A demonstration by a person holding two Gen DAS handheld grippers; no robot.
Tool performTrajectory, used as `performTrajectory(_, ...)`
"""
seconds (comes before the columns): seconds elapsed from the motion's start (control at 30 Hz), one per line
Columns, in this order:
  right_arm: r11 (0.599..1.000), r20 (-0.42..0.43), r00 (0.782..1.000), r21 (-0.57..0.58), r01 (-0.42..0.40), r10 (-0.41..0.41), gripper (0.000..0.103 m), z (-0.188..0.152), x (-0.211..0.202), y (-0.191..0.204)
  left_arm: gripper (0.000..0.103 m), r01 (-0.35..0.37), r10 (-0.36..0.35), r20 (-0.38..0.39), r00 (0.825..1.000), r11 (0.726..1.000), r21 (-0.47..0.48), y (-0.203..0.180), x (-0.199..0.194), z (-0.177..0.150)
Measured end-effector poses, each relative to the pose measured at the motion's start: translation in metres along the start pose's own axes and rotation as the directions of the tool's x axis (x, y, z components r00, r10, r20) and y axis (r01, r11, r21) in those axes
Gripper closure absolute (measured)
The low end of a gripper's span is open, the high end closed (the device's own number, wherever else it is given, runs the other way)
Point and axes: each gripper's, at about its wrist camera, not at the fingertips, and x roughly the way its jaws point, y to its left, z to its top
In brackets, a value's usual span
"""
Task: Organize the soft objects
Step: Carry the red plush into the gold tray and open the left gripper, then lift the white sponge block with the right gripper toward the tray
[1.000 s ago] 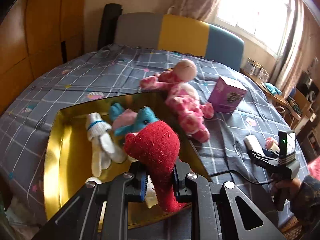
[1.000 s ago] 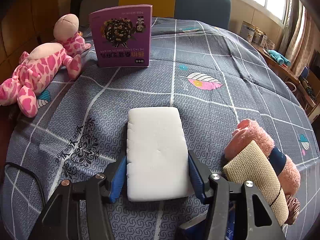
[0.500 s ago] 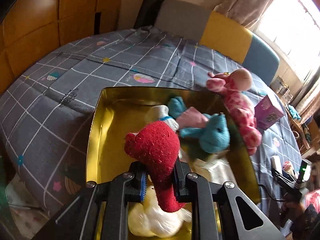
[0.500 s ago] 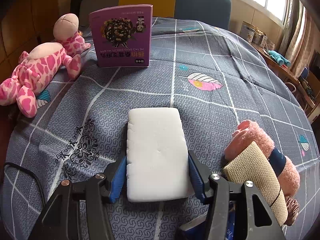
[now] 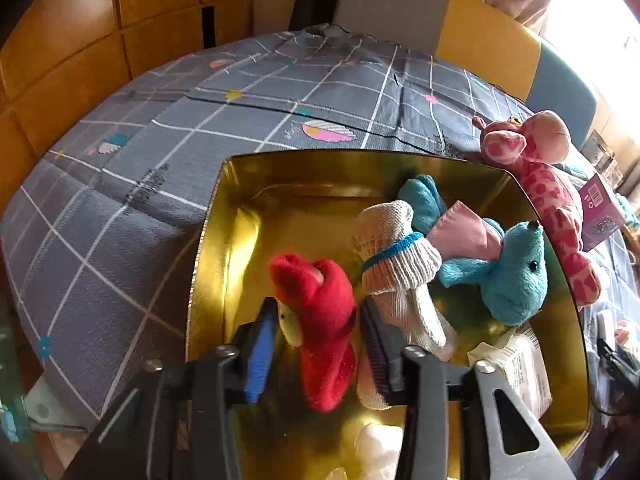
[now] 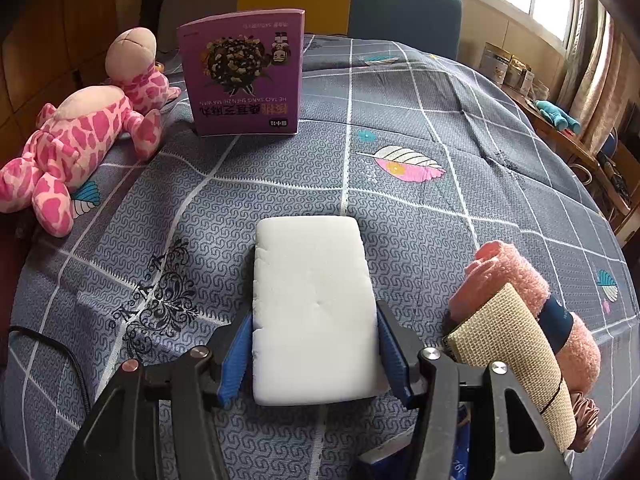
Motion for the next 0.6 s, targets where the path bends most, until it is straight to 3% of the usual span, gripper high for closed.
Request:
performTrajectory(0.03, 1.0, 0.0, 1.0, 0.0, 0.0, 0.0, 0.045, 0.0, 0.0, 0.0, 0.045, -0.008, 0.008, 0.013, 1.0, 1.0, 0.001, -0.001, -0.002, -0.002)
performTrajectory(0.2, 1.0, 0.001, 1.0, 0.001, 0.0, 0.0, 0.045, 0.0, 0.001, 0.0, 0.045, -0.033, 0.033, 0.061, 0.998, 0.999, 0.01, -0.008, -0.021, -0.012)
performTrajectory(0.33, 1.0, 0.001, 1.0, 0.001, 0.0, 0.0, 0.045, 0.0, 0.001, 0.0, 0.03, -0.025, 0.024, 0.115, 0.993, 1.0, 0.011, -0.019, -0.045, -0.025)
performTrajectory(0.5, 1.0, 0.002, 1.0, 0.0, 0.004, -0.004, 0.045, 0.0, 0.001, 0.0, 0.029, 0.015, -0.018, 0.154, 0.988, 1.0, 0.02, -0.033, -0.068, -0.038)
performTrajectory(0.6, 1.0, 0.002, 1.0, -0.001, 0.006, -0.006, 0.045, 0.0, 0.0, 0.0, 0.02, 0.021, -0.026, 0.164, 0.986, 0.999, 0.028, -0.04, -0.078, -0.045)
